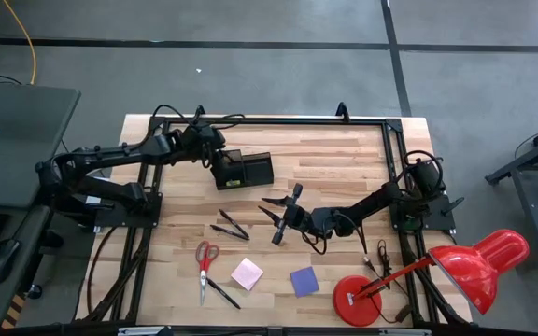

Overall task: Pick and place office supplies into organizer
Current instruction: Put the black pen into the black desk organizer, then put the pink binder clip into the black desk organizer

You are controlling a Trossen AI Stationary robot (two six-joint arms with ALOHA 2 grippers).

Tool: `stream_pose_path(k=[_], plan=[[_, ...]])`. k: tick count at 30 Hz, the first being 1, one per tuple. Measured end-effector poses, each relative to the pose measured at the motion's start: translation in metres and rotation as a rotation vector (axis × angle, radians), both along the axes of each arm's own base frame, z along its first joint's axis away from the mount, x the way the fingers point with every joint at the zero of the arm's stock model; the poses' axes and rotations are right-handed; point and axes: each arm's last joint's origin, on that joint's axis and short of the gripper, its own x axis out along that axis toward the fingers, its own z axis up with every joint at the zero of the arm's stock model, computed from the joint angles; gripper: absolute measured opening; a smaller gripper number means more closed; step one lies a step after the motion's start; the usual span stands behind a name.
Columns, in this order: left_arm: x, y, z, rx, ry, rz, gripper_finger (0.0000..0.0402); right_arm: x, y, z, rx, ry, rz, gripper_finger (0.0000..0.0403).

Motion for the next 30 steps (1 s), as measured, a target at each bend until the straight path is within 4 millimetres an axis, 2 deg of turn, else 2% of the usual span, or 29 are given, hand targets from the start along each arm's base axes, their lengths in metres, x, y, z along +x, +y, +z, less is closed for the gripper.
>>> stream_pose_path(k=[6,12,20,28,30], plan=[[0.000,0.000,0.001,0.008,-0.006,-0.004,0.0189,0.000,0.000,-0.002,0.006,0.017,0.000,0.0103],[-0.001,-0.003,0.006,-0.028,-0.062,-0.029,0.0222,0.001,-0.005,-0.006,0.023,0.043,-0.012,0.0103],[0.003,-0.021,0.004,-0.201,-0.119,-0.249,0.0216,0.001,-0.006,-0.007,0.022,0.061,-0.016,0.0103],[0.021,-0.070,-0.011,-0.233,-0.113,-0.523,0.0193,0.001,-0.006,-0.009,0.039,0.065,-0.017,0.0103],[0.026,-0.082,-0.011,-0.213,-0.129,-0.546,0.0187,0.002,-0.006,-0.009,0.031,0.069,-0.018,0.0103]])
